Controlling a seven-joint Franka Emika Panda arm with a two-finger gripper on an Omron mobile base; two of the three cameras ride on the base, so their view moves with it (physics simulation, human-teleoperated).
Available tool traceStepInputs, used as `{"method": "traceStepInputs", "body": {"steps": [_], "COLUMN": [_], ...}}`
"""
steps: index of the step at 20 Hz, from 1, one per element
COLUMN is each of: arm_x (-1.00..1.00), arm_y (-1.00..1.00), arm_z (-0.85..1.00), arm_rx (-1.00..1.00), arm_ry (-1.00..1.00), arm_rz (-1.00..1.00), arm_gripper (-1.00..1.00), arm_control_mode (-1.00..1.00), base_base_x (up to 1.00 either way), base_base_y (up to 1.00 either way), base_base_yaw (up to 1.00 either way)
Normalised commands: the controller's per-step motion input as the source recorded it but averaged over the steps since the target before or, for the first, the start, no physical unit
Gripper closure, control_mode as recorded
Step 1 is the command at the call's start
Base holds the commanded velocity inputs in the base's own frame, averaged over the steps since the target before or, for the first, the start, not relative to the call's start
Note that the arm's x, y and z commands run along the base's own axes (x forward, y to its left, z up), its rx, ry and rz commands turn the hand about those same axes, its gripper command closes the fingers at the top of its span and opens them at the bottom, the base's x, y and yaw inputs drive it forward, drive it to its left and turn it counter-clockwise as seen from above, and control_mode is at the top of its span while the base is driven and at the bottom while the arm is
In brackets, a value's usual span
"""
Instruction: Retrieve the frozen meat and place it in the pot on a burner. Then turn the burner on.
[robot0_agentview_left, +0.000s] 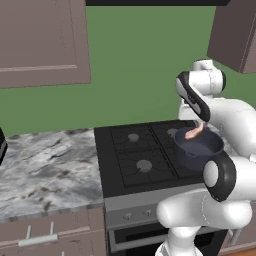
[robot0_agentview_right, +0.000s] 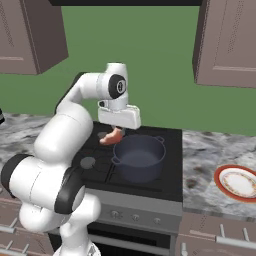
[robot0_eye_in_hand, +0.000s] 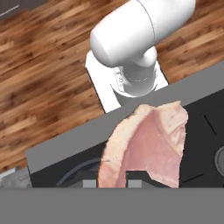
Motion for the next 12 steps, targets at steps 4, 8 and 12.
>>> {"method": "traceStepInputs", "body": {"steps": [4,8,12], "arm_x": [0.03,0.18,0.32], "arm_y": [-0.12,-0.20,-0.25], "arm_z": [-0.14,-0.15,-0.13], "arm_rx": [0.00,0.01,0.01], "arm_ry": [-0.05,-0.11,-0.05], "arm_rz": [0.00,0.00,0.00], "arm_gripper": [1.00,1.00,1.00], "arm_control_mode": [-1.00,-1.00,-1.00], "base_base_x": [0.00,0.00,0.00], "base_base_y": [0.00,0.00,0.00], "base_base_yaw": [0.00,0.00,0.00]}}
